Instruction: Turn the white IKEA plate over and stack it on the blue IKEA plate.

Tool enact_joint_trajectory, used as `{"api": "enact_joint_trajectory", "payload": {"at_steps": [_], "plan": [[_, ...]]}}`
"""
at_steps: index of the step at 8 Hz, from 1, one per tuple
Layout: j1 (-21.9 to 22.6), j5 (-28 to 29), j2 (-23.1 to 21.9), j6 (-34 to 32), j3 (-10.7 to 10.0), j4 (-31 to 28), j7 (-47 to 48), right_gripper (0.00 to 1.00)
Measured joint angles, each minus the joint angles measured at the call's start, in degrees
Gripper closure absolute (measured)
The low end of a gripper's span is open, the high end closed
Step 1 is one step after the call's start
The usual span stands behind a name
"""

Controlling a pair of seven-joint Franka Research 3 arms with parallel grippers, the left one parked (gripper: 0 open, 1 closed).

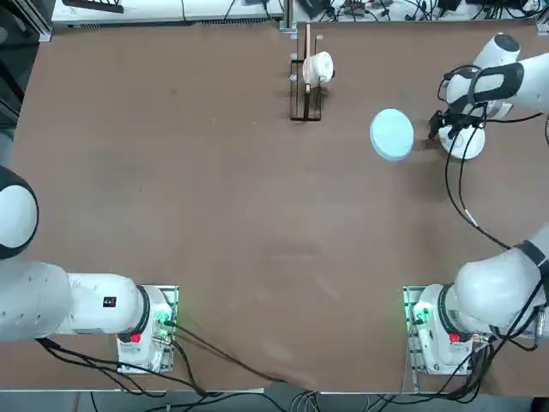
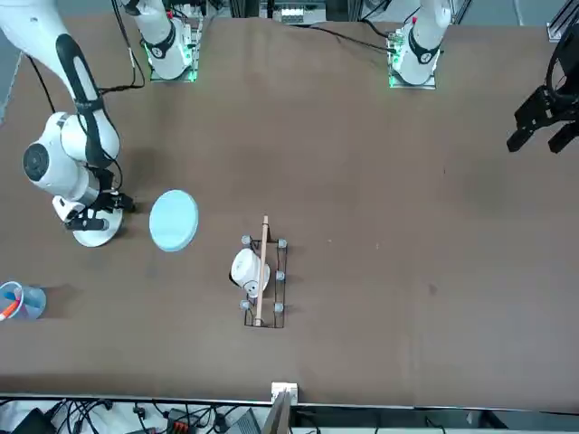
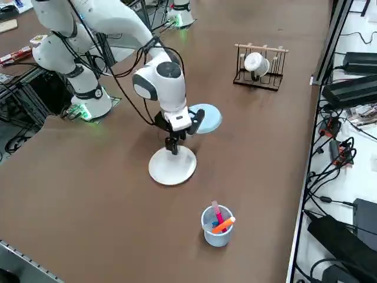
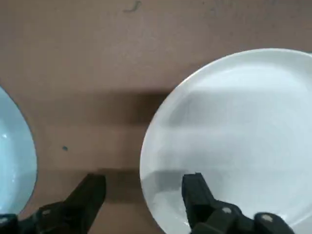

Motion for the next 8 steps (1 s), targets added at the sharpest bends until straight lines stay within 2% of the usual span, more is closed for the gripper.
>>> {"api": "enact_joint_trajectory", "payload": {"at_steps": [1,3,5,7,8], "plan": [[-0.3,0.0,0.5,0.1,0.0,0.0,-0.3,0.11],[-0.4,0.0,0.6,0.1,0.1,0.2,-1.2,0.56],[-0.3,-0.1,0.1,-0.1,0.5,0.4,-1.6,0.89],[-0.3,-0.1,0.0,-0.6,0.5,0.7,-1.7,0.89],[-0.3,-0.1,0.0,-3.1,0.5,1.8,-1.9,0.89]]}}
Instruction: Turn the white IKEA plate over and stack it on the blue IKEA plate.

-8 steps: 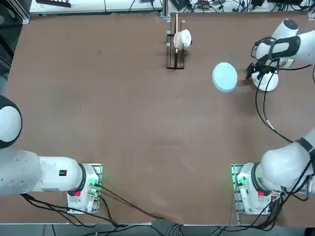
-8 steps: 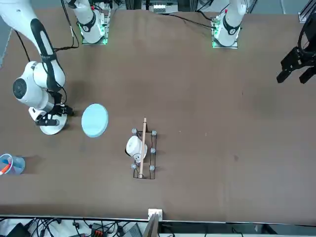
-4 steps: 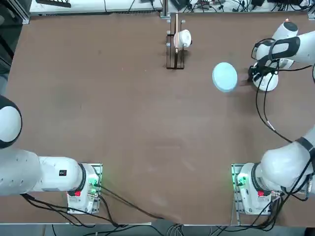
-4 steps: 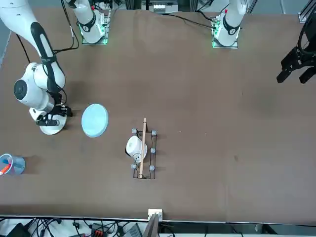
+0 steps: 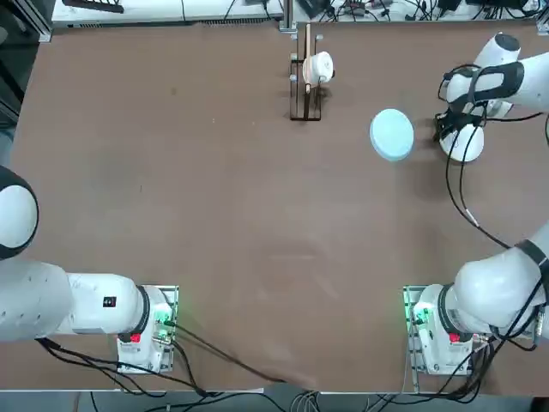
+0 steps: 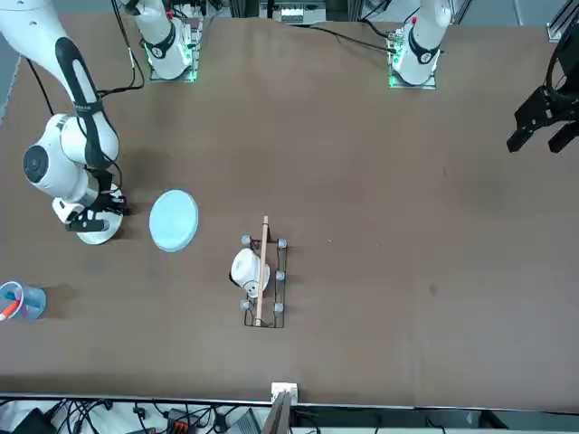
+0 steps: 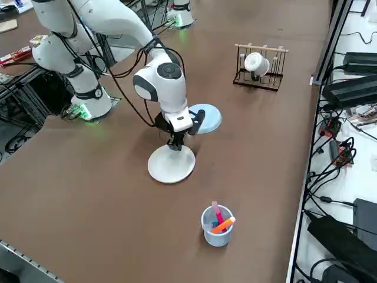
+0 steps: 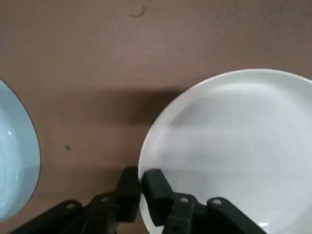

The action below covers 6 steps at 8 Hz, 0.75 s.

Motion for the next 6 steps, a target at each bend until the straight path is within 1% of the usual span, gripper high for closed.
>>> {"api": "enact_joint_trajectory", "payload": {"at_steps": [1,2,4,5,6], "plan": [[0.2,-0.1,0.0,-5.6,0.2,3.0,-0.2,0.89],[1.0,-0.1,-0.3,-13.5,0.4,7.8,-0.3,0.89],[4.8,0.4,-2.7,-30.9,0.8,19.0,-0.1,0.92],[6.2,3.9,-4.3,-37.1,0.9,23.2,0.0,0.94],[6.7,11.4,-5.9,-41.4,1.0,25.7,-0.4,0.95]]}}
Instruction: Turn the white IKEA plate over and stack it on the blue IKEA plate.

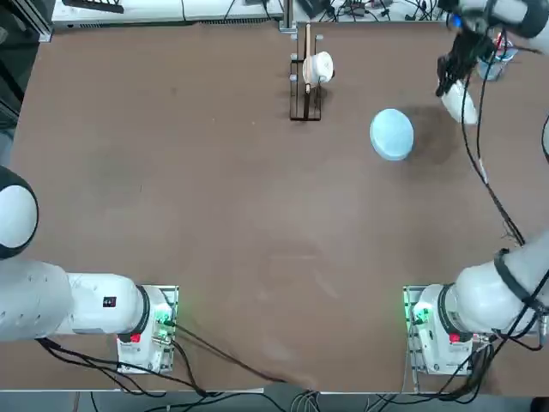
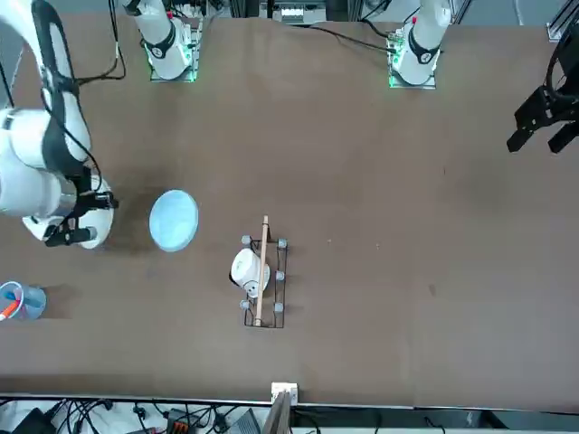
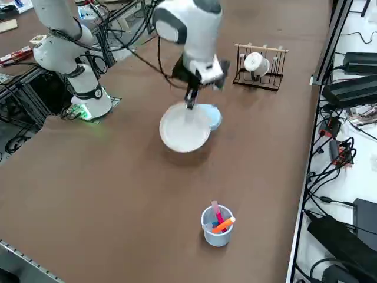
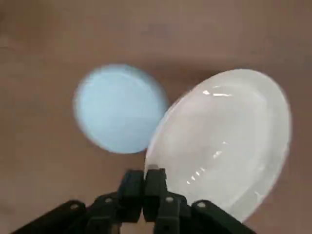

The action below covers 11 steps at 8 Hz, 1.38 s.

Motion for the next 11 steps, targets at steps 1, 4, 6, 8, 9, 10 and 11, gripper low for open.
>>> {"api": "enact_joint_trajectory", "payload": {"at_steps": [1,4,6,8,9,10,11], "plan": [[0.0,8.4,-1.4,-2.8,0.0,0.8,-0.6,0.95],[0.3,31.1,-1.3,-5.2,0.6,0.0,-11.9,0.95],[1.6,43.7,0.7,-5.3,0.8,-2.8,-19.6,0.95],[2.8,53.5,4.0,-5.3,0.9,-5.7,-29.4,0.95],[3.0,56.0,5.9,-5.3,0.9,-6.8,-33.8,0.95],[2.9,57.7,7.4,-5.7,0.8,-8.1,-37.7,0.95],[2.9,59.5,8.4,-6.7,0.7,-9.6,-41.8,0.95]]}}
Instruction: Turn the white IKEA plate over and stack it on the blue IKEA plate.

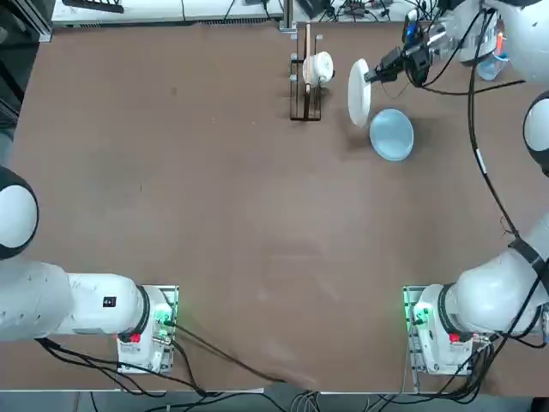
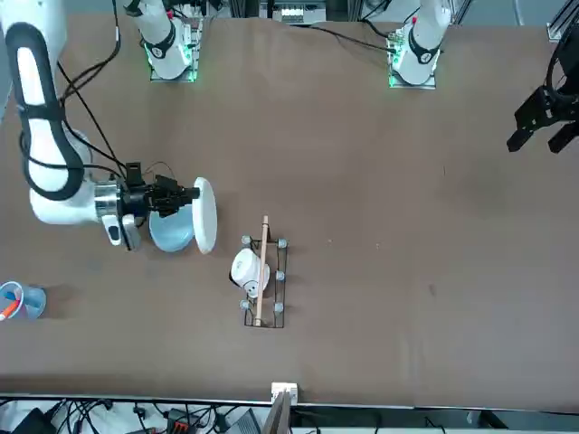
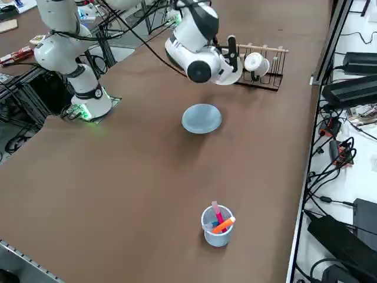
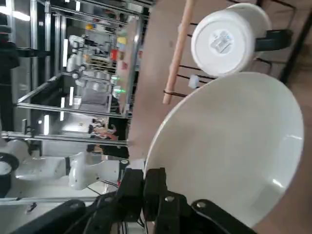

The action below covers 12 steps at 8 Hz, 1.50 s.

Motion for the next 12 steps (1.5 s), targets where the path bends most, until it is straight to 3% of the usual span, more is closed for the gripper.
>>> {"api": "enact_joint_trajectory", "payload": {"at_steps": [5,12], "plan": [[-3.7,1.3,2.8,-2.6,-1.2,-6.2,-16.9,0.95],[-12.9,-8.9,5.5,-6.6,-1.4,-6.7,-29.1,0.97]]}}
